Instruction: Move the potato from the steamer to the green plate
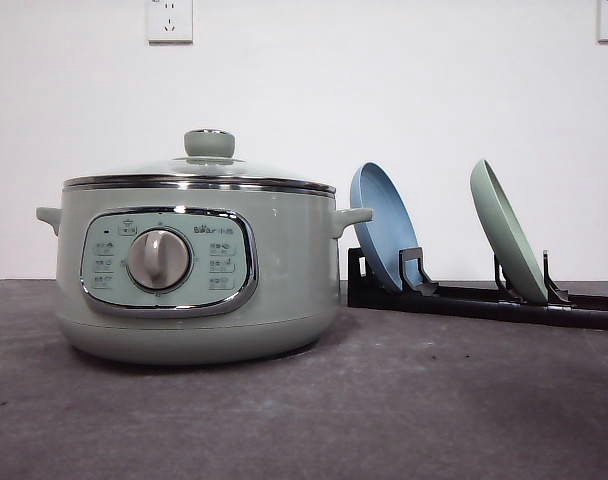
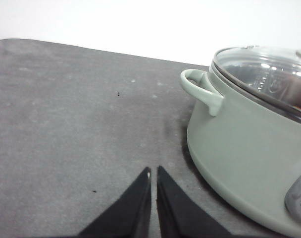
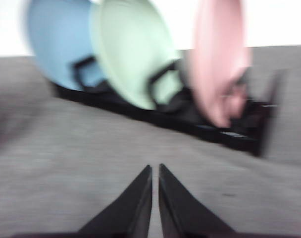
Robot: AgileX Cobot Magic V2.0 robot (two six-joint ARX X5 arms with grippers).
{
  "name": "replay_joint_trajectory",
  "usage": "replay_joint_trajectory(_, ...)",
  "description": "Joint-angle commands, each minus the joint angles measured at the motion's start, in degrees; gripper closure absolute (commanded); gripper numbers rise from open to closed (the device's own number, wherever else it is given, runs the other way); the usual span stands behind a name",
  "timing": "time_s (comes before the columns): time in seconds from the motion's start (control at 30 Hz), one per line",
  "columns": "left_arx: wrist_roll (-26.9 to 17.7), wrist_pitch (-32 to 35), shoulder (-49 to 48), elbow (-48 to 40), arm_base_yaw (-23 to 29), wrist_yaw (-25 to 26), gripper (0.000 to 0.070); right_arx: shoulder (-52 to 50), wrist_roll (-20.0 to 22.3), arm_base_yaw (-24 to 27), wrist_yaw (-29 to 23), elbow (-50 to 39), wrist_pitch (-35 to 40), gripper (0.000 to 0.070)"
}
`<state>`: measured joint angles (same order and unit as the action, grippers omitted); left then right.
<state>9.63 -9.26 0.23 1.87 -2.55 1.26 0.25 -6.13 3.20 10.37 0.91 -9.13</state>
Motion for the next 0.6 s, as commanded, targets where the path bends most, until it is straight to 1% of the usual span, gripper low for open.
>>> replay_joint_trajectory(0.0, 3.1, 0.1, 0.2, 0.5, -0.3, 0.7, 0.0689, 0.0, -5.6, -0.1, 1.8, 0.4, 0.0, 0.0694)
replay_joint_trajectory(0.07, 6.1, 0.0, 0.2, 2.3, -0.8, 1.7, 0.0689, 0.0, -9.3, -0.1, 1.6, 2.0, 0.0, 0.0696)
replay_joint_trajectory(0.1, 7.8, 0.0, 0.4, 3.4, -1.0, 1.8, 0.0689, 0.0, -10.5, -0.2, 1.4, 3.1, 0.0, 0.0696)
replay_joint_trajectory(0.17, 12.6, -0.2, 1.0, 6.3, -1.7, 1.8, 0.0689, 0.1, -12.6, -0.3, 0.0, 5.6, 0.1, 0.0696)
replay_joint_trajectory(0.23, 15.2, -0.1, 2.1, 9.5, -2.4, 1.8, 0.0689, 0.5, -14.4, -0.6, -0.8, 8.3, 0.0, 0.0696)
replay_joint_trajectory(0.3, 15.4, -0.2, 4.0, 13.3, -3.0, 1.8, 0.0689, 1.8, -17.1, -1.0, -0.9, 12.4, -0.4, 0.0696)
replay_joint_trajectory(0.37, 15.5, -0.2, 6.7, 17.8, -3.4, 1.8, 0.0689, 3.7, -18.6, -1.4, -0.9, 16.9, -1.5, 0.0696)
replay_joint_trajectory(0.43, 15.2, -0.2, 9.7, 22.3, -3.7, 2.3, 0.0690, 6.0, -18.7, -1.6, -0.8, 21.6, -3.3, 0.0696)
replay_joint_trajectory(0.47, 14.6, -0.3, 11.4, 24.6, -3.8, 3.4, 0.0690, 7.4, -18.6, -1.7, -0.5, 24.2, -4.7, 0.0696)
replay_joint_trajectory(0.57, 13.5, -3.4, 16.4, 31.9, -3.8, 6.4, 0.0690, 12.0, -17.4, -1.7, 2.3, 32.2, -9.6, 0.0696)
